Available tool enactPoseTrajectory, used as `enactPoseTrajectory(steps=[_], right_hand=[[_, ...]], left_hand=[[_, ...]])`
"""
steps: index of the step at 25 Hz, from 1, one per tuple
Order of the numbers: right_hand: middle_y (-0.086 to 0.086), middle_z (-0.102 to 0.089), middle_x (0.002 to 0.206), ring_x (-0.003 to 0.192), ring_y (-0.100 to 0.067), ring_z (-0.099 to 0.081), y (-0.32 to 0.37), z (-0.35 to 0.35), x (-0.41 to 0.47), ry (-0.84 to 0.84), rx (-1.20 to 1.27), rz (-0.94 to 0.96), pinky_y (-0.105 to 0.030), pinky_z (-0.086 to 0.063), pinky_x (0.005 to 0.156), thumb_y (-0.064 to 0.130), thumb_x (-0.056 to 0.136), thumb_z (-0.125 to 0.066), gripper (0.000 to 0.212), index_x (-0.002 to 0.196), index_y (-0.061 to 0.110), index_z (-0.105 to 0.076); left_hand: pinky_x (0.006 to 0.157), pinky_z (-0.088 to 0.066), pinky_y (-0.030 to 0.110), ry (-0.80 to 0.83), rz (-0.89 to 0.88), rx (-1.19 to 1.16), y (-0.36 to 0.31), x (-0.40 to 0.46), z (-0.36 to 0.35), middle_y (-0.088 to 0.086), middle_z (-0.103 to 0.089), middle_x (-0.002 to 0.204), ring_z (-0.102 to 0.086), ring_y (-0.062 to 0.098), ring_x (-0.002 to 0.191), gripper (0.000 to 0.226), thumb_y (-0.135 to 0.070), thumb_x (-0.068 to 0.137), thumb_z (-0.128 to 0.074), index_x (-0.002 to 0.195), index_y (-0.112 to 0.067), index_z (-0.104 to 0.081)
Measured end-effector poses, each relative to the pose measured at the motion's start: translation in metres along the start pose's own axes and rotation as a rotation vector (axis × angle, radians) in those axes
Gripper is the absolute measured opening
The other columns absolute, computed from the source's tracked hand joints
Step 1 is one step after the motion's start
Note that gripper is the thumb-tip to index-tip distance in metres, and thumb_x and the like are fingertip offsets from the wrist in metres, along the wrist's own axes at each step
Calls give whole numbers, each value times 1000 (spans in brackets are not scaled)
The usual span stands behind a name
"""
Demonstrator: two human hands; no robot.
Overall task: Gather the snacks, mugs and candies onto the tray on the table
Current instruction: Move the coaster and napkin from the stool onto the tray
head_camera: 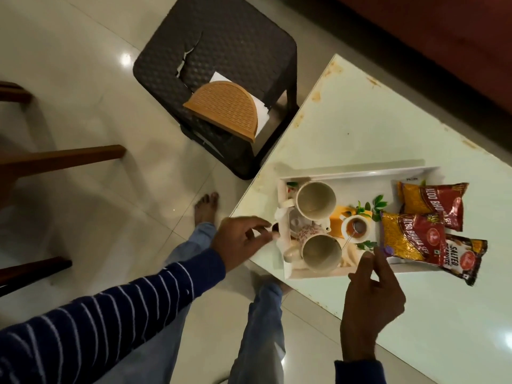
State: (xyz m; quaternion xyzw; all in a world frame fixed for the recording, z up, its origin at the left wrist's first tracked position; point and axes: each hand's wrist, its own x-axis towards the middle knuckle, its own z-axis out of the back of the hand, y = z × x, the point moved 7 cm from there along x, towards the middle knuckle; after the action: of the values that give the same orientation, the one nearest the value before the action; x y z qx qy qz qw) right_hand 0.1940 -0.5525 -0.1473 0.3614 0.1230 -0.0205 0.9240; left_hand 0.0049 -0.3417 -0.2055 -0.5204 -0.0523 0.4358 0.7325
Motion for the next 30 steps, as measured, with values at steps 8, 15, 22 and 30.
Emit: enactPoseTrajectory(steps=[8,15,22,30], right_hand=[[8,-73,98,79,-10,-69,138,-112,1,305,114,249,-8,-50,69,19,97,-63,31,127,12,-68],[4,-68,128,116,-14,-64,176,-243,-18,694,80,20,-43,-54,99,41,99,-57,38,133,24,-64],[0,-71,108,98,-10,-63,183,-269,-22,541,-54,109,-13,-48,75,37,98,-59,26,108,15,-70],[1,-66,127,117,-15,-61,202,-203,-40,577,120,185,-27,-54,89,31,93,-68,23,107,13,-68]], left_hand=[[62,-44,3,-667,-22,45,-3,95,205,-23,-61,82,-59,-9,75,16,-37,87,-68,98,-27,-64],[65,-45,3,-482,145,16,36,161,209,1,-57,113,-55,1,88,46,-45,81,-73,114,-16,-58],[81,-54,28,-426,184,-11,46,159,199,9,-56,114,-56,19,102,32,-39,87,-68,106,-13,-66],[86,-50,16,-144,-133,15,-30,157,227,6,-50,132,-53,13,116,28,-30,87,-70,108,-12,-63]])
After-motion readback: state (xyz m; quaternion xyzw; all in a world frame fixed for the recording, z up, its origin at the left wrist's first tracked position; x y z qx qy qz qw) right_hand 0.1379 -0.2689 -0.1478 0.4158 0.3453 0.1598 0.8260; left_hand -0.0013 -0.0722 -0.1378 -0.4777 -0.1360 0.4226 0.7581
